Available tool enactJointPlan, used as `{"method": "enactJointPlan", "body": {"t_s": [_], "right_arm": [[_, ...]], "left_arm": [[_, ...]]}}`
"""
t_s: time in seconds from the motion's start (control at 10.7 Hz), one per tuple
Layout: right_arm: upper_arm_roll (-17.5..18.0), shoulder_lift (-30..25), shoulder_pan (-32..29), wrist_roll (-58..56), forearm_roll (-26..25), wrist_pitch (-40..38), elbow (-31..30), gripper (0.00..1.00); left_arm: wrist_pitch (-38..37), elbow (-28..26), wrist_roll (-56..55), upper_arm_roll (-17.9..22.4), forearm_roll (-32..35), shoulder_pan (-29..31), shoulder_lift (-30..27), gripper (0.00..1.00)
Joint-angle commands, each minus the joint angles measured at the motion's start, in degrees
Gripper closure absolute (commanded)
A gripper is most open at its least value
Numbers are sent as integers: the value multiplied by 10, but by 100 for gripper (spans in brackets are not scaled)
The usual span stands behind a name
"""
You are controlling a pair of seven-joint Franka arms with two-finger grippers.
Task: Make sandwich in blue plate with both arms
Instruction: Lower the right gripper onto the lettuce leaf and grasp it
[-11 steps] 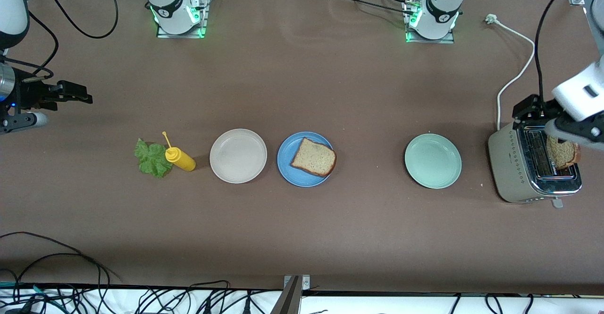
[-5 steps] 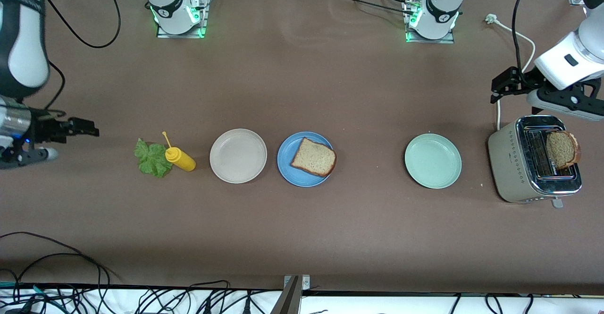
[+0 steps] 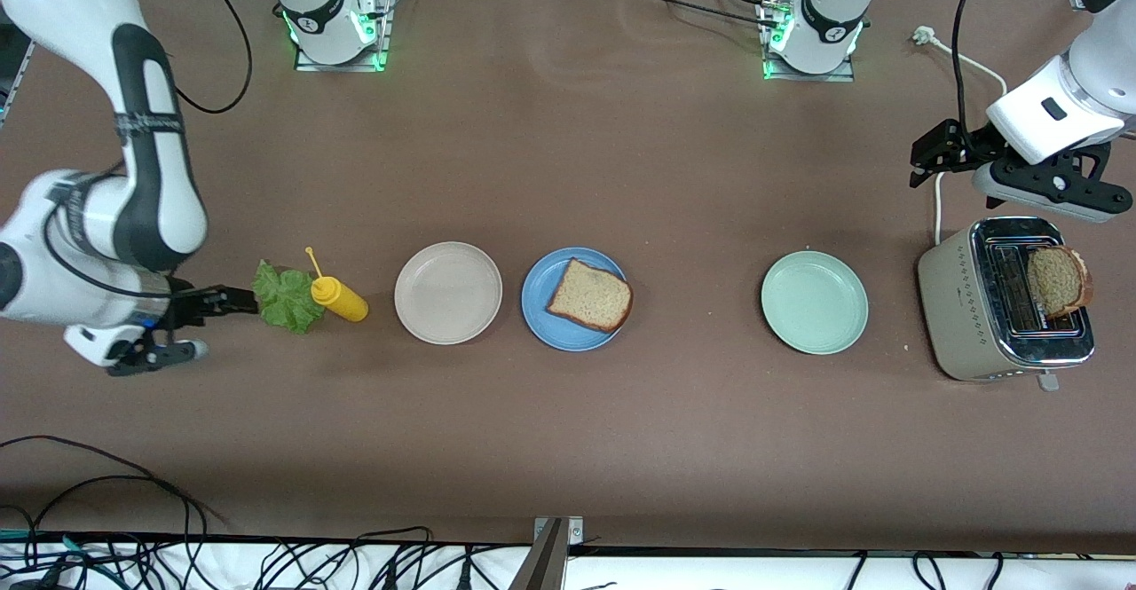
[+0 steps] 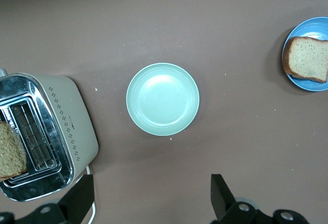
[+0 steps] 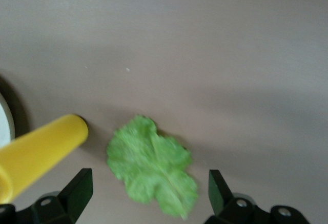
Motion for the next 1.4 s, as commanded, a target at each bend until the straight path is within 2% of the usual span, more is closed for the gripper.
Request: {"method": "enactJointPlan", "body": {"t_s": [0.0,0.28,0.84,0.93,1.3], "right_arm": [[20,59,-4,39,17,41,16,0],[25,85,5,42,22,65,8,0],[33,53,5,2,23,41,-61,0],[32,53,5,-15,22,40,-62,0],[31,54,5,-32,19,39,-70,0]], "left_arm": [[-15,-2,-6,0,-4,1,-3,0],[-19,8,-5,1,-4,1,3,0],[-25,13,-4,3,-3,15,9,0],[-25,28,-4,3,-4,19,18,0],[-26,30,-4,0,12,18,19,0]]}}
